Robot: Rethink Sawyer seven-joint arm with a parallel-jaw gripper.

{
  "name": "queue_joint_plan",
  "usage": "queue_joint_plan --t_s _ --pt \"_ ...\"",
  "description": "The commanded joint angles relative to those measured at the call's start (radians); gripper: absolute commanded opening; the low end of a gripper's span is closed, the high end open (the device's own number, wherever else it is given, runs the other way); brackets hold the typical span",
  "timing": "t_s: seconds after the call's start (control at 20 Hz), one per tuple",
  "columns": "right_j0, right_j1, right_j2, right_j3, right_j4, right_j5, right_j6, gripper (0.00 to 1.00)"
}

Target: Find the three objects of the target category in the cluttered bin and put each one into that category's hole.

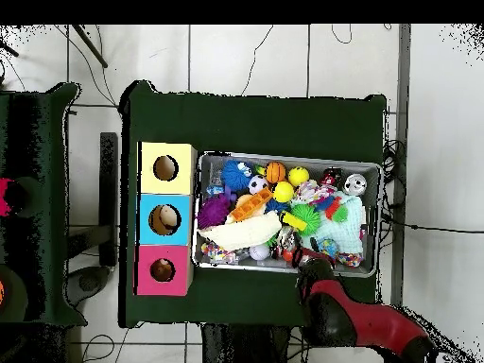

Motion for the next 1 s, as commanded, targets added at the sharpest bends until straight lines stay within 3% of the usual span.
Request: queue_joint_plan --t_s 0.05,0.75,1.0 --pt "0.015 0.015 -0.023 -0.106 -0.025 -0.064 0.087 1.0" --pt "0.069 0.043 -0.134 -0.121 0.003 -0.221 0.071 1.0" --pt "0.043 0.055 -0.131 -0.138 -0.037 -0.223 0.081 1.0"
